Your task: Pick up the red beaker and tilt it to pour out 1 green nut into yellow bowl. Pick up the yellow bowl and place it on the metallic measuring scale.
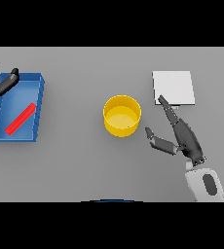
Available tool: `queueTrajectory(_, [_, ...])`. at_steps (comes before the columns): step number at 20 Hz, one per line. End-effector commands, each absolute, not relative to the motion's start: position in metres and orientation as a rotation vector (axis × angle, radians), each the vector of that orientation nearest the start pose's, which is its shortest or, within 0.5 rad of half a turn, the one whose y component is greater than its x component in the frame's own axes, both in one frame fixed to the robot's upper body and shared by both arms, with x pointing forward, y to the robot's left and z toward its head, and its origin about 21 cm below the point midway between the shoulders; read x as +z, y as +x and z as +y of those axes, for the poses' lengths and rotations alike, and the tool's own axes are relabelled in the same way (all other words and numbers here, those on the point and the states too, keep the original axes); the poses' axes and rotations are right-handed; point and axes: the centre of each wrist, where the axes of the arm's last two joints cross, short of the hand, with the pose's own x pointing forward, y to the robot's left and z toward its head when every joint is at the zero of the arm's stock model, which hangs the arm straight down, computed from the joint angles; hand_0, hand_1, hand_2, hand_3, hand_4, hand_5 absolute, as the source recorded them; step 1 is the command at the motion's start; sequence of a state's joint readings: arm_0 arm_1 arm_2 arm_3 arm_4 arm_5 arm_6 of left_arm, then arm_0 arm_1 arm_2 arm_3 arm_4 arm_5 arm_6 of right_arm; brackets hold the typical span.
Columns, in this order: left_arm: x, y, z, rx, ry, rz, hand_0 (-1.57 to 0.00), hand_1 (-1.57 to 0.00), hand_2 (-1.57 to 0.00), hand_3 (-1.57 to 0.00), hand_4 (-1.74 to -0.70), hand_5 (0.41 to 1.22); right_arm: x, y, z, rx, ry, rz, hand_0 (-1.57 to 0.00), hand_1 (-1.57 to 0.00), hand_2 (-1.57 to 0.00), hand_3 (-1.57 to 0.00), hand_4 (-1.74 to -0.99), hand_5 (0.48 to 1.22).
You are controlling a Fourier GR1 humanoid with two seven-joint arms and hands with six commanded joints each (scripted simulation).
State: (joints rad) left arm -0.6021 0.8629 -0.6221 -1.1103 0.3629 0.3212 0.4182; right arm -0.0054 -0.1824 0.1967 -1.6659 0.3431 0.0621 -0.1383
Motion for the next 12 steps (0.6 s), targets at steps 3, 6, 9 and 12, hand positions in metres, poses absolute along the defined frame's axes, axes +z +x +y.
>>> queueTrajectory(3, [0.1, 0.357, 0.33, -0.414, 0.644, -1.111, -0.01, -0.01, -0.01, -0.01, -0.72, 0.67, 0.042, 0.265, -0.215, 0.959, -0.27, -1.689, 0.0, 0.0, 0.0, 0.0, -1.204, 0.708])
queueTrajectory(6, [0.095, 0.355, 0.333, -0.411, 0.626, -1.114, 0.0, 0.0, 0.0, 0.0, -0.72, 0.665, 0.059, 0.28, -0.203, 1.321, -0.323, -1.685, 0.0, 0.0, 0.0, 0.0, -1.222, 0.701])
queueTrajectory(9, [0.095, 0.355, 0.331, -0.414, 0.616, -1.104, 0.0, 0.0, 0.0, 0.0, -0.71, 0.672, 0.064, 0.293, -0.185, 1.6, -0.368, -1.638, 0.0, 0.0, 0.0, 0.0, -1.228, 0.703])
queueTrajectory(12, [0.097, 0.354, 0.33, -0.416, 0.606, -1.119, 0.0, 0.0, 0.0, 0.0, -0.71, 0.682, 0.068, 0.306, -0.176, 1.798, -0.372, -1.566, 0.0, 0.0, 0.0, 0.0, -1.213, 0.705])
